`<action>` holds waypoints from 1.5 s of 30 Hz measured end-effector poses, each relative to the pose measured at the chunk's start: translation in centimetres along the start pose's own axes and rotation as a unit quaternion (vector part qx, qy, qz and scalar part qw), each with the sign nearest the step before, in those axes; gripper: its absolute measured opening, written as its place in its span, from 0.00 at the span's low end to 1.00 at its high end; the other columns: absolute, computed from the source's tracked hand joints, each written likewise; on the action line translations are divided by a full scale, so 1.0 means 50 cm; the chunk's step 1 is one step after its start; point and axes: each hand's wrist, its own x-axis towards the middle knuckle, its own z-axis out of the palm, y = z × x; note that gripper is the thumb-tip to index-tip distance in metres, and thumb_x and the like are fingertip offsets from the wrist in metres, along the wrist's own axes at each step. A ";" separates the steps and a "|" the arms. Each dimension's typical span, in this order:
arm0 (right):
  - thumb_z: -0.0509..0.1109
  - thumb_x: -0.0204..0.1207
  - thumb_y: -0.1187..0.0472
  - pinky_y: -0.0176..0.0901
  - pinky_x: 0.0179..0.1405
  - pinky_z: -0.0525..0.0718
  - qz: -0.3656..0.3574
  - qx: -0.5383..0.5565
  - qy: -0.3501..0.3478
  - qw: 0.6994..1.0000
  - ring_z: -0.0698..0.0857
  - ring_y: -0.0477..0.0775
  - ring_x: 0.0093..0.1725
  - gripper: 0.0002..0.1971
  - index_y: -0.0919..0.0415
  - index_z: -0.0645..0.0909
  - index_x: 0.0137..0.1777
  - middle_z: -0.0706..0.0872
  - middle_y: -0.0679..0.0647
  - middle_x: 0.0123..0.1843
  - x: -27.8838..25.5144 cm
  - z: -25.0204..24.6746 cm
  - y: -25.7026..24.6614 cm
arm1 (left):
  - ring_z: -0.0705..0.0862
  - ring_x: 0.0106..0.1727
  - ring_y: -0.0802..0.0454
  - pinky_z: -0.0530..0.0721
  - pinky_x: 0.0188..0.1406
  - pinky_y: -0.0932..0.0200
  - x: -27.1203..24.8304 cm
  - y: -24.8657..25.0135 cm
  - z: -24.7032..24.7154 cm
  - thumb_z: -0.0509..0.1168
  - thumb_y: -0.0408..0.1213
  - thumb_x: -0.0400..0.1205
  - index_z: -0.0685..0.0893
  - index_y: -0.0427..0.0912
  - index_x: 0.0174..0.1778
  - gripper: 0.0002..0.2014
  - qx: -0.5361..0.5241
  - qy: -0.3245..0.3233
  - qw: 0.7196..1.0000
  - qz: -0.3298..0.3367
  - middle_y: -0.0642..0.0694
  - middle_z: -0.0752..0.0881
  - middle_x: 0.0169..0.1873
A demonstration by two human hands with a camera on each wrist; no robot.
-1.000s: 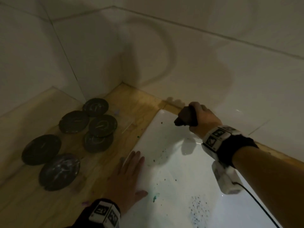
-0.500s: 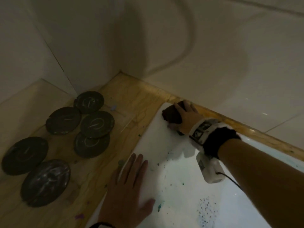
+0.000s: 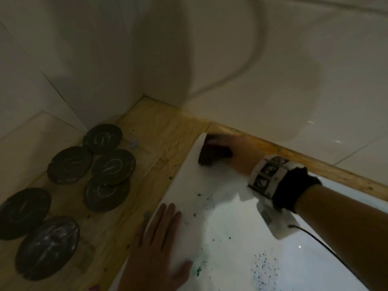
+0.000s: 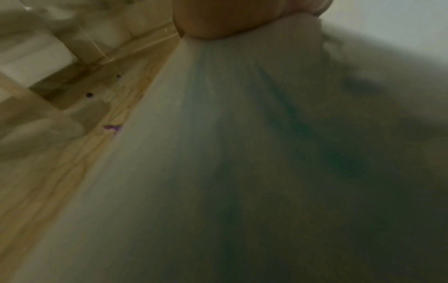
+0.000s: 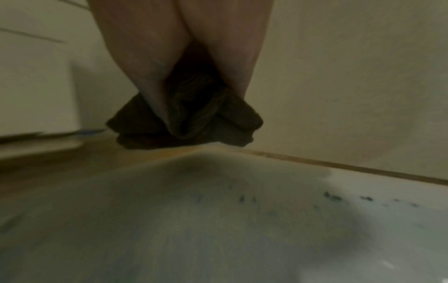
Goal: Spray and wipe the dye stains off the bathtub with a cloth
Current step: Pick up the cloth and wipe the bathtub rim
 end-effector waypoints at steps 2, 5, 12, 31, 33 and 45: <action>0.65 0.78 0.67 0.47 0.69 0.73 0.018 -0.092 0.026 0.995 0.75 0.59 0.70 0.24 0.58 0.72 0.74 0.77 0.57 0.71 0.039 -0.006 0.000 | 0.49 0.83 0.51 0.66 0.67 0.40 -0.002 0.000 -0.001 0.64 0.69 0.61 0.55 0.47 0.80 0.53 -0.002 0.003 1.000 0.001 0.46 0.64 0.78; 0.55 0.85 0.58 0.48 0.76 0.62 0.028 -0.227 -0.052 0.972 0.60 0.60 0.79 0.21 0.49 0.64 0.78 0.60 0.55 0.81 0.063 0.040 -0.004 | 0.50 0.83 0.50 0.63 0.70 0.43 -0.003 0.000 -0.004 0.64 0.69 0.63 0.56 0.46 0.80 0.52 -0.002 0.009 1.000 0.009 0.47 0.64 0.78; 0.64 0.79 0.65 0.41 0.79 0.49 -0.156 -0.223 -0.142 0.952 0.51 0.49 0.82 0.25 0.47 0.70 0.75 0.55 0.45 0.83 -0.066 0.082 -0.008 | 0.48 0.83 0.52 0.52 0.77 0.49 -0.002 -0.003 -0.005 0.63 0.67 0.63 0.64 0.43 0.76 0.49 -0.003 -0.004 1.000 0.012 0.45 0.67 0.77; 0.61 0.79 0.67 0.42 0.76 0.62 -0.031 -0.118 0.096 0.988 0.70 0.55 0.75 0.24 0.48 0.73 0.74 0.71 0.52 0.77 -0.121 0.042 0.057 | 0.58 0.80 0.47 0.53 0.77 0.47 -0.003 0.013 -0.031 0.54 0.65 0.73 0.59 0.40 0.79 0.44 0.022 -0.034 0.999 -0.004 0.44 0.60 0.79; 0.63 0.79 0.64 0.49 0.77 0.64 0.049 -0.113 0.174 0.977 0.68 0.58 0.76 0.24 0.50 0.72 0.74 0.68 0.53 0.78 -0.107 0.003 0.102 | 0.58 0.80 0.47 0.52 0.77 0.48 -0.008 0.015 -0.031 0.55 0.64 0.73 0.60 0.39 0.79 0.43 0.025 -0.029 0.999 0.000 0.44 0.60 0.79; 0.62 0.77 0.67 0.55 0.81 0.46 -0.034 -0.137 0.014 0.990 0.47 0.61 0.83 0.27 0.52 0.70 0.76 0.55 0.54 0.83 -0.171 0.167 0.013 | 0.61 0.79 0.45 0.59 0.75 0.44 -0.011 0.018 -0.032 0.56 0.63 0.71 0.61 0.39 0.79 0.44 0.036 -0.046 0.998 -0.011 0.42 0.64 0.78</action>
